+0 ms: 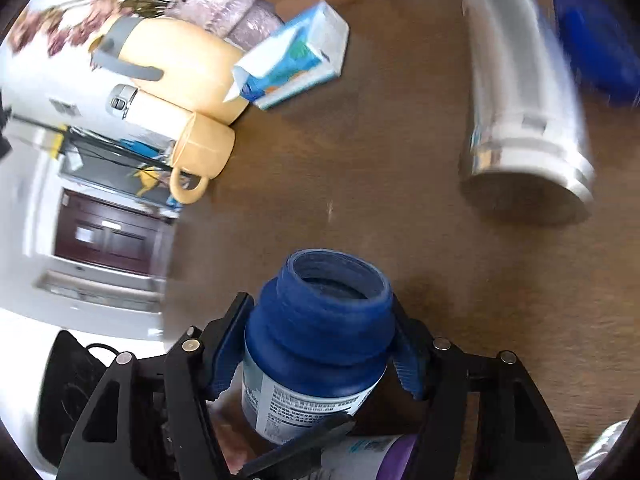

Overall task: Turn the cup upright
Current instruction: 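Lower the blue bottle upright onto the table with the left tool and open it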

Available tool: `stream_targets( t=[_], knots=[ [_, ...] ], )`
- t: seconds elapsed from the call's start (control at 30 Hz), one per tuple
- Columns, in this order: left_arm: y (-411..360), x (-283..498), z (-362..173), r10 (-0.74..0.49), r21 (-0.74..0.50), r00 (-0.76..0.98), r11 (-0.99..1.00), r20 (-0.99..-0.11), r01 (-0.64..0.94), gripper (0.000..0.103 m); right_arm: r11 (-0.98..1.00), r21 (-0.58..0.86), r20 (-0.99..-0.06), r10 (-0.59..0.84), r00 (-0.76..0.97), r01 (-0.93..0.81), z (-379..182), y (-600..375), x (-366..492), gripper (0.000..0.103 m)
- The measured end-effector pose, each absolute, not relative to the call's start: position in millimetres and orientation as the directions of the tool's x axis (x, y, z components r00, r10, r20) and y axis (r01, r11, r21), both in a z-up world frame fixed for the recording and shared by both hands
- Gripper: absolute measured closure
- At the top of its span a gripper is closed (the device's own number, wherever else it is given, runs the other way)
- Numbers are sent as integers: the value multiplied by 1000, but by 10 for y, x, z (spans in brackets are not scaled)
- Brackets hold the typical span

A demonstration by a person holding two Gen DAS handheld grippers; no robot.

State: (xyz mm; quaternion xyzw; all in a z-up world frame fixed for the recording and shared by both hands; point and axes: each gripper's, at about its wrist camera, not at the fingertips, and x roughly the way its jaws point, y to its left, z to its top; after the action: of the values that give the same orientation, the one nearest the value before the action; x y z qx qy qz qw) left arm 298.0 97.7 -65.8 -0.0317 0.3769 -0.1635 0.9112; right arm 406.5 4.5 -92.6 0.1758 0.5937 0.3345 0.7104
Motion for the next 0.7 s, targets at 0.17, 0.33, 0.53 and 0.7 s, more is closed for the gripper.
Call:
stream_targets(
  t=[0.17, 0.33, 0.53, 0.7],
  knots=[
    [1102, 3077, -698, -274, -199, 656, 962, -703, 188, 31, 828, 354, -791, 513, 334, -434, -569, 89, 3977, 35],
    [1219, 3195, -784, -255, -242, 628, 964, -735, 109, 32, 873, 43, -776, 335, 534, -485, -464, 176, 3762, 35],
    [1165, 3152, -768, -242, -218, 633, 969, -735, 117, 30, 868, -78, -791, 245, 560, -490, -567, 209, 3728, 35],
    [1115, 3087, -693, -202, -180, 650, 978, -732, 101, 23, 871, 29, -814, 305, 493, -491, -513, 147, 3757, 31]
  ],
)
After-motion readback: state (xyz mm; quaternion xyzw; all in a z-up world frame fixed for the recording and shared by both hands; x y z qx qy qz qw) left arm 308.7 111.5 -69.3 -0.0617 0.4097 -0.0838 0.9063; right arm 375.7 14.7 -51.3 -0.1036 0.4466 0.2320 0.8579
